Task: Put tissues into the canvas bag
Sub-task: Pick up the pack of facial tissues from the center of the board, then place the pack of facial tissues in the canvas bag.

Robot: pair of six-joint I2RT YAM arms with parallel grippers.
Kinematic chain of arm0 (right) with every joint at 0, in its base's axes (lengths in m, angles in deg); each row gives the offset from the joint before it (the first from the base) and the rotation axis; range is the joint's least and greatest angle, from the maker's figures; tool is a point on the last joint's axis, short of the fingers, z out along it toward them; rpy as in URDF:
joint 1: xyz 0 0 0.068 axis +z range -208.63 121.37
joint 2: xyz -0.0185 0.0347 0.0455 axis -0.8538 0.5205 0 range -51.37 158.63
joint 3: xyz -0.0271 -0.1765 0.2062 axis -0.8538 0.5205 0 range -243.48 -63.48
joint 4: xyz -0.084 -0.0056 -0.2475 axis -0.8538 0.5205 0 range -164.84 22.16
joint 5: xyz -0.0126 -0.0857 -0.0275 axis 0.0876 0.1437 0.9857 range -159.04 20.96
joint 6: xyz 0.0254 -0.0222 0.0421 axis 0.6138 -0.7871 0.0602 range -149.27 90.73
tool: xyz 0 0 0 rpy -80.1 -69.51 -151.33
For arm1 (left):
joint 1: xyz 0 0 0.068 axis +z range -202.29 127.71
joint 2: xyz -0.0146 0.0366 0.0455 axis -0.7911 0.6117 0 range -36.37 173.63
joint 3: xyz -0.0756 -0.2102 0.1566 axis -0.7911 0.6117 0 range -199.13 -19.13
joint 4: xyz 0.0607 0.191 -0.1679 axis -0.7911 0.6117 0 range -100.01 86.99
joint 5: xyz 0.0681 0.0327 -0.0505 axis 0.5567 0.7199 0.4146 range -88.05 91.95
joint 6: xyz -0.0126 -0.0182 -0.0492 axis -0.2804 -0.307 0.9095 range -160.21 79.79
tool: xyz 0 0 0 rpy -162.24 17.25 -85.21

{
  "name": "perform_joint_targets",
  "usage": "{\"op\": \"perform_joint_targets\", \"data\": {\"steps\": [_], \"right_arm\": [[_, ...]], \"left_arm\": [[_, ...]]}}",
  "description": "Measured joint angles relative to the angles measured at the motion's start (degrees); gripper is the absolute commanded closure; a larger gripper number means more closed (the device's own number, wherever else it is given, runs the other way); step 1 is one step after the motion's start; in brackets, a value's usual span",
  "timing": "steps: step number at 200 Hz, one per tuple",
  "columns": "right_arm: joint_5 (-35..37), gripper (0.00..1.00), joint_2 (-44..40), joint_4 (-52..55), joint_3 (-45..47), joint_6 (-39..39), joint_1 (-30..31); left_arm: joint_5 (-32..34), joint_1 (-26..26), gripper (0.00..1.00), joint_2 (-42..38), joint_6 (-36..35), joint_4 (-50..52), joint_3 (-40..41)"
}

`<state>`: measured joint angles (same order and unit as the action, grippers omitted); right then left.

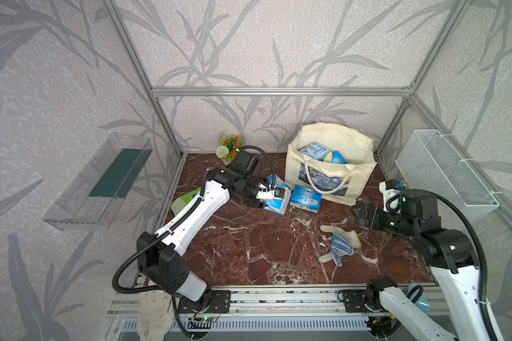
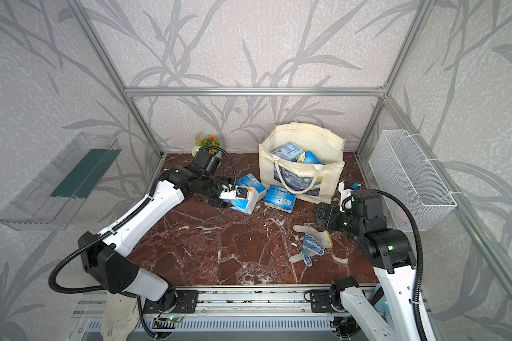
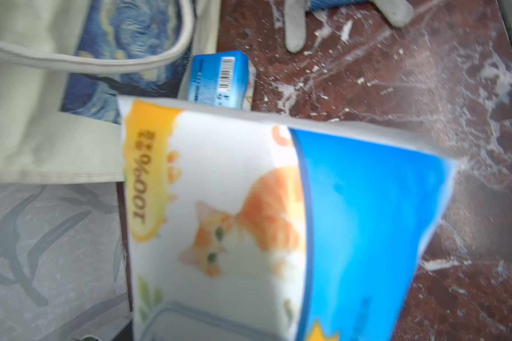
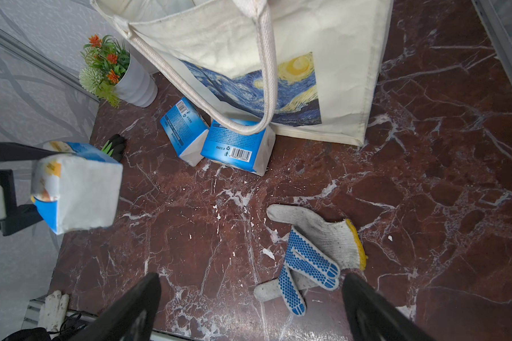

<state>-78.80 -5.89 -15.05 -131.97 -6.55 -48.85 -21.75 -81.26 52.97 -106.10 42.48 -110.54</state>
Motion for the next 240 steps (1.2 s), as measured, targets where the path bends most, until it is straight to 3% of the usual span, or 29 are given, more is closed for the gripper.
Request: {"op": "perform_joint_targets", "data": {"steps": [57, 104, 170, 240], "right_arm": [[0.02, 0.04, 0.35, 0.04, 0.0, -0.02, 0.0], [0.17, 0.04, 0.61, 0.33, 0.0, -0.02, 0.0], [0.28, 0.04, 1.73, 0.63, 0.11, -0.02, 0.0], [0.66, 0.04, 2.38, 1.4, 1.09, 0.0, 0.0]], "left_arm": [[0.28, -0.44, 0.37, 9.35, 22.32, -6.47, -18.23], [0.46, -0.66, 0.38, 19.52, 33.57, -11.02, -36.37], [0.02, -2.6, 0.38, 38.6, 40.39, -12.13, -68.72], [3.08, -8.76, 0.37, 49.55, 38.62, -20.9, -70.64]]}}
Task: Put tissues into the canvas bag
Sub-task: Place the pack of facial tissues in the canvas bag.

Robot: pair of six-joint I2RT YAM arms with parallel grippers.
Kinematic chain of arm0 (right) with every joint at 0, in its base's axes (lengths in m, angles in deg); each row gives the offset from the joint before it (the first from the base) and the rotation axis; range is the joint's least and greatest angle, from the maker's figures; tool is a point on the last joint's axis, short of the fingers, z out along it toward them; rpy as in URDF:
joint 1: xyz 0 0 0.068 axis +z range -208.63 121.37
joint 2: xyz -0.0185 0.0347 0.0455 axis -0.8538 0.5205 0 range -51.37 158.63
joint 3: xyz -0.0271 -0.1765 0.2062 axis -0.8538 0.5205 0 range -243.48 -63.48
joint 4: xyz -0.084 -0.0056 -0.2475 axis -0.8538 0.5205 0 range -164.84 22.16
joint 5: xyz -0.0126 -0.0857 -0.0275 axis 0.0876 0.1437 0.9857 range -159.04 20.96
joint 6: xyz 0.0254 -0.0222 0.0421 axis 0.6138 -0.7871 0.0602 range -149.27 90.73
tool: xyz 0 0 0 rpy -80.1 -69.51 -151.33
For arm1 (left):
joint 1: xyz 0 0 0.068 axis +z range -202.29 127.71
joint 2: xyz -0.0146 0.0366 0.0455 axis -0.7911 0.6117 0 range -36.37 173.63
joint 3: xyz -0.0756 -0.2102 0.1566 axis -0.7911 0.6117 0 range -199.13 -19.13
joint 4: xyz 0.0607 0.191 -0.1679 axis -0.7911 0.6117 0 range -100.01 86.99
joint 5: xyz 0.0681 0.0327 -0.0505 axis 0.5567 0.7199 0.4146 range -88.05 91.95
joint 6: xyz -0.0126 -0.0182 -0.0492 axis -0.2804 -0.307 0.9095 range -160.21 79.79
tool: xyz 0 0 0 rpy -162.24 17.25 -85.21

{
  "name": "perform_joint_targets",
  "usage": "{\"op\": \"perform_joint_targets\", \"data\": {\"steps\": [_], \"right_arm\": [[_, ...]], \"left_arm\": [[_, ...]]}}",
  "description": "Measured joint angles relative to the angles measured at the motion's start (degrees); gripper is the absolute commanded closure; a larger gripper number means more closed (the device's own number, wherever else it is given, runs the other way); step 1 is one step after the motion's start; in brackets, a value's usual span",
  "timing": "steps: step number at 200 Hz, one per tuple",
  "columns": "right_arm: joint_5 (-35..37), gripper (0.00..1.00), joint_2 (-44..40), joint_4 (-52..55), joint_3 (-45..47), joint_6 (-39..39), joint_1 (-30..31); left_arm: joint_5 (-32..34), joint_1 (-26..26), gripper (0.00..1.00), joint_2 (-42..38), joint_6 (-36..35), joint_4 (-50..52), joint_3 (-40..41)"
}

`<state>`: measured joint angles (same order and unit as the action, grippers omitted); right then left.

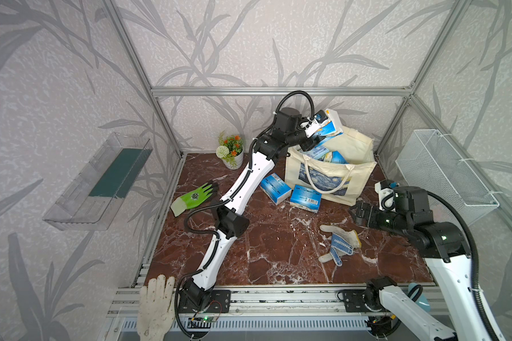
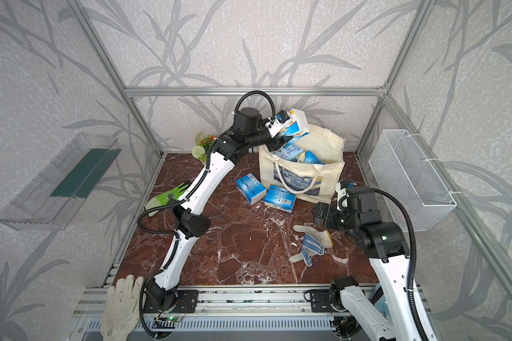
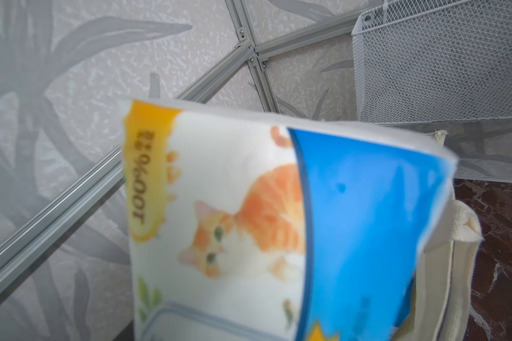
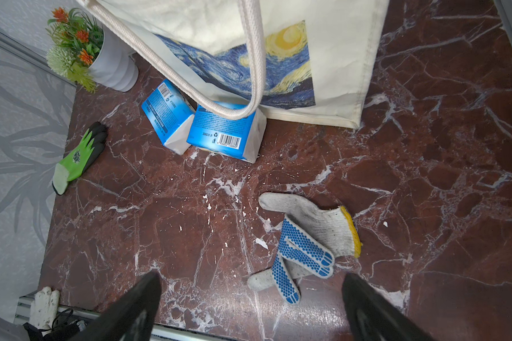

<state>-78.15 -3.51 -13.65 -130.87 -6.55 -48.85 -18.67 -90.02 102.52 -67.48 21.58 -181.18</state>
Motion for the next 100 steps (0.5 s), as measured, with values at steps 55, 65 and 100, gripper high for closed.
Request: {"op": "perform_joint_targets", "data": {"steps": [55, 65, 100], "right_arm": [[0.02, 0.04, 0.35, -0.07, 0.39, 0.02, 0.0], [0.02, 0.04, 0.61, -0.11, 0.37, 0.0, 0.0], [0.0, 0.04, 1.75, -0.63, 0.28, 0.0, 0.0]], "left_arm": [[3.43, -3.13, 0.35, 4.72, -3.04, -4.66, 0.04], [3.85, -3.26, 0.34, 4.94, -3.72, -5.25, 0.04], [5.88, -3.23, 0.33, 5.4, -5.7, -5.77, 0.04]]}}
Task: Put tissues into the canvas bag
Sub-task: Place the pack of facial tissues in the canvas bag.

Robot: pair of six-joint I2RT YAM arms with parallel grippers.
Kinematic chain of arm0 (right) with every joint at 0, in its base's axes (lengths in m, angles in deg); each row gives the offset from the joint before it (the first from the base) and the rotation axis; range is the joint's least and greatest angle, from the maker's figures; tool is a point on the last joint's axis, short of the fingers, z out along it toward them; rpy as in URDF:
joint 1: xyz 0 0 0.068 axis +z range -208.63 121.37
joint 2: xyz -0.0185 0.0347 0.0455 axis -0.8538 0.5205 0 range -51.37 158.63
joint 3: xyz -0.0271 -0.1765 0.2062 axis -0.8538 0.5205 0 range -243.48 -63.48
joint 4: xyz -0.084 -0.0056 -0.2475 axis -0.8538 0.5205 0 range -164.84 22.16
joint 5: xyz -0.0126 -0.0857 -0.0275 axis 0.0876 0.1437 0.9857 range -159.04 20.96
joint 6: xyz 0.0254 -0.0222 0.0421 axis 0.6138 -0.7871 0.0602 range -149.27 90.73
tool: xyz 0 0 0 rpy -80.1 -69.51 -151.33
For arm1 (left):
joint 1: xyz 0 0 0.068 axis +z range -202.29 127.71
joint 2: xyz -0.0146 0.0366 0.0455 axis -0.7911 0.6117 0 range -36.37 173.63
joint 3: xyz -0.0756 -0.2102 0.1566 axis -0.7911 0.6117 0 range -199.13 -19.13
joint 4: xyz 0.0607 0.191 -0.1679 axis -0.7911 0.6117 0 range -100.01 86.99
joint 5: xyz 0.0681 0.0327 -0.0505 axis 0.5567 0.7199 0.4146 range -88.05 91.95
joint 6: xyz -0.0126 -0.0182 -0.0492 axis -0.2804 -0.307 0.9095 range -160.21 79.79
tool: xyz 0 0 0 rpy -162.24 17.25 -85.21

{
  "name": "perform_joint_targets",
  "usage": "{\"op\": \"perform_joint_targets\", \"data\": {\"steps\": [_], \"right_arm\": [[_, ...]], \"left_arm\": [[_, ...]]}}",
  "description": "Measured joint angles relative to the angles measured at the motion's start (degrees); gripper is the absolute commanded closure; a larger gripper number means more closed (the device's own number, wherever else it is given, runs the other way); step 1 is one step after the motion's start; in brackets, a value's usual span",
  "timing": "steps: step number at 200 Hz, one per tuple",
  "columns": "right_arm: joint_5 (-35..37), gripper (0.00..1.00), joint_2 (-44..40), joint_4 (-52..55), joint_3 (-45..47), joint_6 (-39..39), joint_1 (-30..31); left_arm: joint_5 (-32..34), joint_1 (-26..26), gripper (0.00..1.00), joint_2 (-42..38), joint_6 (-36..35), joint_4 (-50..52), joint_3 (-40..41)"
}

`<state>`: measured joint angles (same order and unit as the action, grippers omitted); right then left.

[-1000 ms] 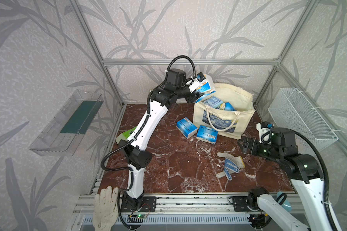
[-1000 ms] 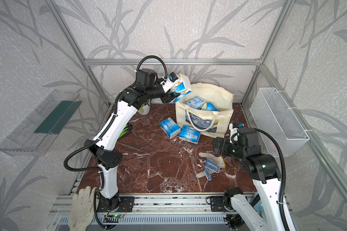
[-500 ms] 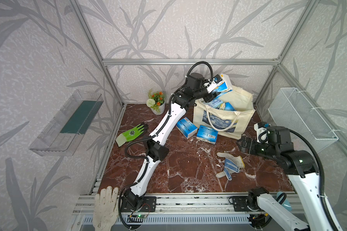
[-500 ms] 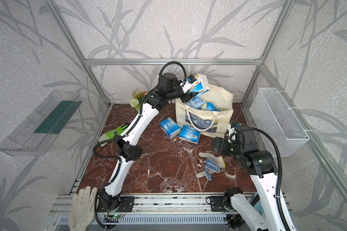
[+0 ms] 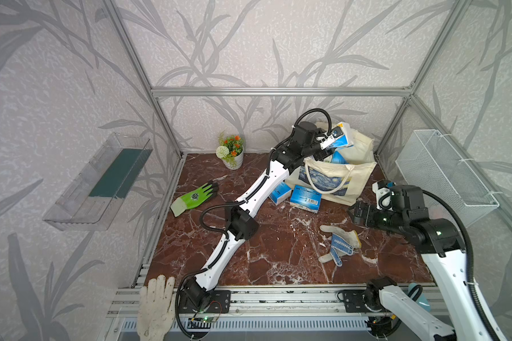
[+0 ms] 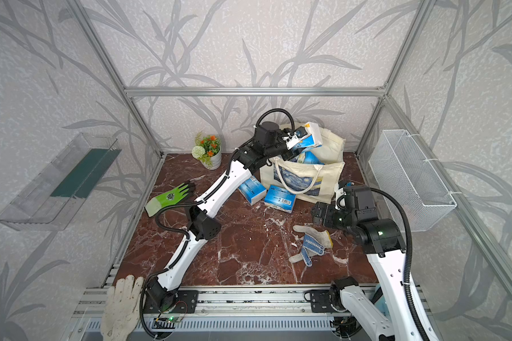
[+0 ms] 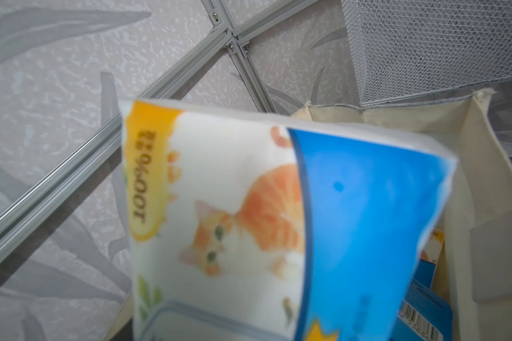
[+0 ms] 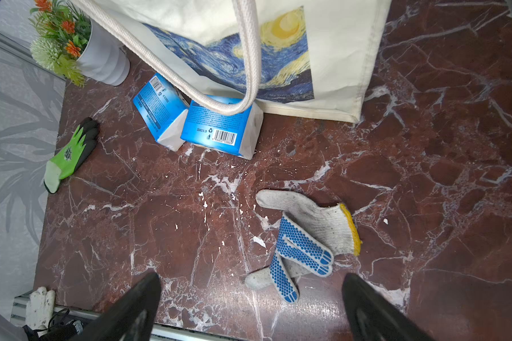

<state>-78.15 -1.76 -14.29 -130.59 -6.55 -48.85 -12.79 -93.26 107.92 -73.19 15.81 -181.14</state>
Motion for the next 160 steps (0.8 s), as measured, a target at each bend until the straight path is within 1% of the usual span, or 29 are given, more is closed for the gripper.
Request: {"op": "perform_joint_targets", "data": {"steps": [97, 160], "right_arm": [[-0.04, 0.04, 0.35, -1.22, 0.0, -0.02, 0.0], [-0.46, 0.04, 0.74, -2.34, 0.0, -0.02, 0.0]], "left_arm": [[1.03, 0.2, 0.23, 0.59, -3.39, 1.31, 0.0], [0.74, 0.2, 0.18, 0.59, -3.78, 3.37, 0.0]]}}
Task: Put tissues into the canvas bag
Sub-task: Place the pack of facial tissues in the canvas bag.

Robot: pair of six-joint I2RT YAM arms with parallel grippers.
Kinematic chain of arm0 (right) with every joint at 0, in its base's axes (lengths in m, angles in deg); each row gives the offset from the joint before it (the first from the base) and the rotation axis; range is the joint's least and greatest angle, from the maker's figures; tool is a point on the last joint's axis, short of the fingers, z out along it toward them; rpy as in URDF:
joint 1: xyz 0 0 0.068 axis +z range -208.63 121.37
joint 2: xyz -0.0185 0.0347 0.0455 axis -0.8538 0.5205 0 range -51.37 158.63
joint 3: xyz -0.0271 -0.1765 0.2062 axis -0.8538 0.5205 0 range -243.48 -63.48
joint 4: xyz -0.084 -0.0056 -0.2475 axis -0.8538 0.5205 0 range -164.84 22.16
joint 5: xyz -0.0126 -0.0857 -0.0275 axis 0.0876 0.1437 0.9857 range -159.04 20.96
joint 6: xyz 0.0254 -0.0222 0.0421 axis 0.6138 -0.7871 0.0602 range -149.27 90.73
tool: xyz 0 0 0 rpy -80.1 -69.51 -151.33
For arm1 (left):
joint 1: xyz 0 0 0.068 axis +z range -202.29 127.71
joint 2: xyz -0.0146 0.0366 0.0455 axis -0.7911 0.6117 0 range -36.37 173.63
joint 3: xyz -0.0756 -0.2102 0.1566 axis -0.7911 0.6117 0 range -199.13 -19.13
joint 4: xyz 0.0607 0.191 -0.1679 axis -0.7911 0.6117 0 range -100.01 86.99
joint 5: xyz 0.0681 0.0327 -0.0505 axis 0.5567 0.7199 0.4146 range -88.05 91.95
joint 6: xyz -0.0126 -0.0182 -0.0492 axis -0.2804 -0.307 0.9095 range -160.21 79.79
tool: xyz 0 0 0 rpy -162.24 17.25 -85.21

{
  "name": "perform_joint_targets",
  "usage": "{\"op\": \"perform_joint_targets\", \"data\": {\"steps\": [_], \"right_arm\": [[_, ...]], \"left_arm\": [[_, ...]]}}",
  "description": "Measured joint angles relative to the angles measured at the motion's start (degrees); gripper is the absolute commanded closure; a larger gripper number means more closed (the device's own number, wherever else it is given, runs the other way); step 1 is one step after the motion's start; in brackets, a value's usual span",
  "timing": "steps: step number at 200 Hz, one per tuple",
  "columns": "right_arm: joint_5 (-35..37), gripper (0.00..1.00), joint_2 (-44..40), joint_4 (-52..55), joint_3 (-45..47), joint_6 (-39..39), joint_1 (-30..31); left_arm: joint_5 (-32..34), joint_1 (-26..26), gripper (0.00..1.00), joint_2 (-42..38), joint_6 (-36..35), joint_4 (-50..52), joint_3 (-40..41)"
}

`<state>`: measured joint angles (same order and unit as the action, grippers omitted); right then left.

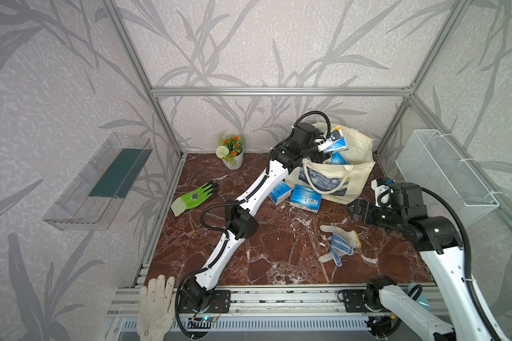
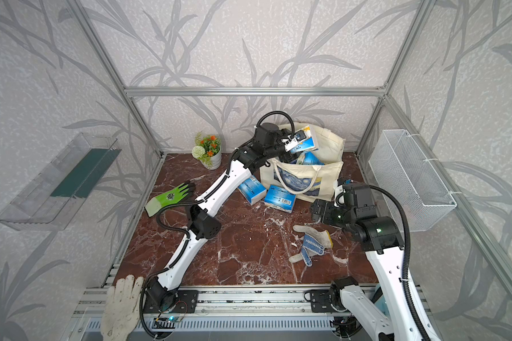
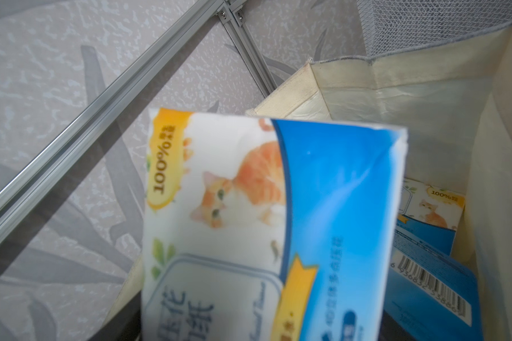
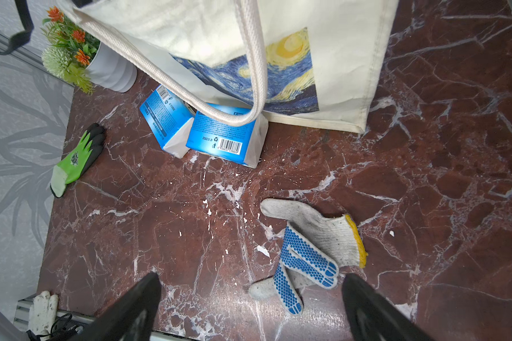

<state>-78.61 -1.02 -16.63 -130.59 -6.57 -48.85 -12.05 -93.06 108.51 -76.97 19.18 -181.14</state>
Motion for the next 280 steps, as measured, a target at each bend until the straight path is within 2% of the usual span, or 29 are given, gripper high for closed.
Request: {"op": "perform_joint_targets", "data": {"steps": [121, 169, 214, 250, 280], "right_arm": [[-0.61, 0.04, 2.47, -1.95, -0.9, 0.0, 0.0], [-0.59, 0.05, 4.81, -2.84, -6.23, 0.0, 0.0], [-0.52, 0.16, 9.6, -5.68, -13.92, -0.04, 0.0], [-0.39, 0.29, 16.17, -8.41, -20.04, -0.26, 0.0], [-0.04, 0.35, 23.45, -10.38, -26.77, -0.33, 0.0]], "left_arm": [[-0.9, 0.0, 0.13, 0.0, -0.57, 0.57, 0.0], [-1.16, 0.04, 0.1, -0.07, 1.81, 0.87, 0.0], [-2.19, 0.28, 0.08, -2.23, 5.88, 2.93, 0.0], [-2.38, 0.39, 0.07, -7.74, 9.62, 3.72, 0.0], [-1.95, 0.79, 0.07, -12.98, 12.9, 4.44, 0.0]]}}
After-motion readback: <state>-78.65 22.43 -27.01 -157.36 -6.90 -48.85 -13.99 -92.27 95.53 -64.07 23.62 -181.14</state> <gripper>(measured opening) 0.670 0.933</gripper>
